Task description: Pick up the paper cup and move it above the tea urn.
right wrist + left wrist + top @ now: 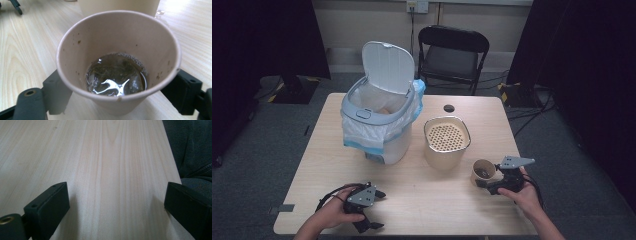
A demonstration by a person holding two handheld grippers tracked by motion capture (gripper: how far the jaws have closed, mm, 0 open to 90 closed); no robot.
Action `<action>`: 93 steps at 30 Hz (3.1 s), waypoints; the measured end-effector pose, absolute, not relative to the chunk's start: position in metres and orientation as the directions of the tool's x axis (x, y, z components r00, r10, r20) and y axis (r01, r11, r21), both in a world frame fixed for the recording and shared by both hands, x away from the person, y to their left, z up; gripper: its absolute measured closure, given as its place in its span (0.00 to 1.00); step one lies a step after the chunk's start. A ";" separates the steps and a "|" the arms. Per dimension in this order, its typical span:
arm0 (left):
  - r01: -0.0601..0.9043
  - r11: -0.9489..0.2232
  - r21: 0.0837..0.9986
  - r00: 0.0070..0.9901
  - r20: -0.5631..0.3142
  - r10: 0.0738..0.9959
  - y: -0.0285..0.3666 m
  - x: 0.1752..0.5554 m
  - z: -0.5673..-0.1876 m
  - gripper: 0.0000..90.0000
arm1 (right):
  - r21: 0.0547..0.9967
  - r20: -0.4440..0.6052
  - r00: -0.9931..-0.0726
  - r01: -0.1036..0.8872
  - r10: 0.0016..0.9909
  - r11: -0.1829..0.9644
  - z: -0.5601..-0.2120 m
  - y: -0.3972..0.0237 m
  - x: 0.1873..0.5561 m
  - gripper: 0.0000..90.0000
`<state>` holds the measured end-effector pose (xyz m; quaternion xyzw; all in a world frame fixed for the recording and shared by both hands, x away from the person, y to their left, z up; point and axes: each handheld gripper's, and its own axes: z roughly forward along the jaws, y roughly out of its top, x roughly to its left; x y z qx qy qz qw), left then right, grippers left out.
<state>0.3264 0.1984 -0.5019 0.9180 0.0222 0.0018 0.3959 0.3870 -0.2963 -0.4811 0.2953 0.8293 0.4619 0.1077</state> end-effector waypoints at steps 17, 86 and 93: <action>0.050 -0.682 0.730 0.999 -0.023 0.048 0.198 0.326 -0.502 0.06 | 0.873 0.132 -0.803 0.372 0.581 0.316 -0.488 -0.293 0.388 0.24; 0.052 -0.687 0.725 0.998 -0.024 0.050 0.198 0.326 -0.502 0.06 | 0.845 -0.041 -0.744 0.331 0.667 0.421 -0.409 -0.289 0.498 0.30; 0.051 -0.686 0.725 0.998 -0.023 0.051 0.198 0.326 -0.502 0.06 | 0.850 -0.029 -0.738 0.337 0.674 0.405 -0.403 -0.289 0.511 0.30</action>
